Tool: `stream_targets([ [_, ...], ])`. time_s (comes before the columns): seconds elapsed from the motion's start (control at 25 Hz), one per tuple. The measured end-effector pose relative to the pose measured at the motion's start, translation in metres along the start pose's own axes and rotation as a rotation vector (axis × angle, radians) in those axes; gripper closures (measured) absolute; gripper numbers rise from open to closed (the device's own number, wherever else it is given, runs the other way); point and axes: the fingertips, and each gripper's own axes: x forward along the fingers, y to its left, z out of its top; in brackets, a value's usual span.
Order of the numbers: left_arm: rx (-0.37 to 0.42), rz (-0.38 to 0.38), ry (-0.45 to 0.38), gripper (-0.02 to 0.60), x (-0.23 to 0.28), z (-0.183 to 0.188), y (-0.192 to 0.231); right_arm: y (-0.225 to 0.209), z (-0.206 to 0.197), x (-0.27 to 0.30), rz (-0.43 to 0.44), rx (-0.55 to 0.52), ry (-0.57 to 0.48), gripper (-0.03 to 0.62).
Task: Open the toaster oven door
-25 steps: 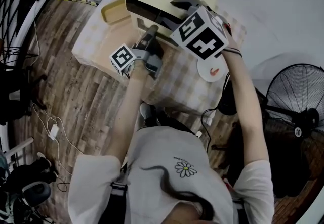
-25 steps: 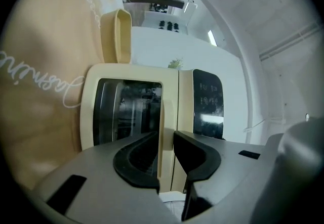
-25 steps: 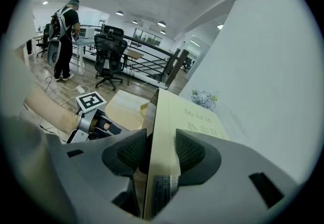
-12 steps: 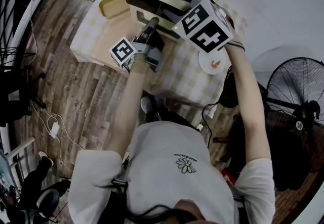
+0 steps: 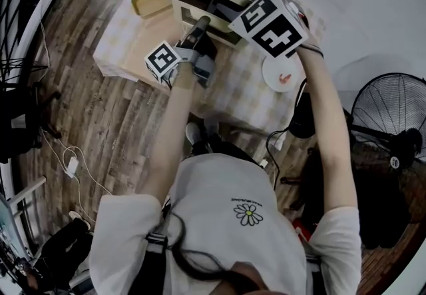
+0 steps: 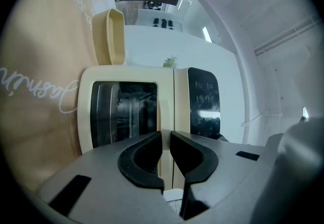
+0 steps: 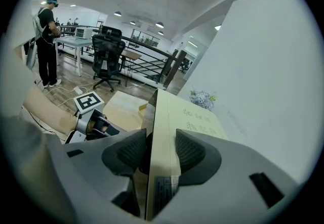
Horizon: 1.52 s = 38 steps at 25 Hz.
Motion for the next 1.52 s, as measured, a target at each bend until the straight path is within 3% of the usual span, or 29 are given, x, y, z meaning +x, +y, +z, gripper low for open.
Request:
stream_targets([
  [0.44, -0.013, -0.002, -0.037, 0.526, -0.003, -0.001, 0.002, 0.0, -0.001, 0.0, -0.005, -0.001, -0.021, 0.418],
  [0.6, -0.059, -0.069, -0.074, 0.525, -0.046, -0.008, -0.003, 0.001, -0.001, 0.0, -0.007, -0.007, -0.032, 0.418],
  [0.72, -0.083, -0.029, -0.108, 0.514, -0.093, -0.012, 0.017, 0.001, 0.001, -0.001, -0.024, -0.032, -0.041, 0.418],
  [0.96, -0.042, 0.089, -0.076, 0.538, -0.131, -0.017, 0.046, 0.003, -0.002, -0.001, -0.025, -0.03, -0.037, 0.418],
  [1.52, -0.074, 0.13, -0.113, 0.564, -0.153, -0.02, 0.07, 0.003, -0.002, 0.0, -0.049, -0.044, -0.043, 0.418],
])
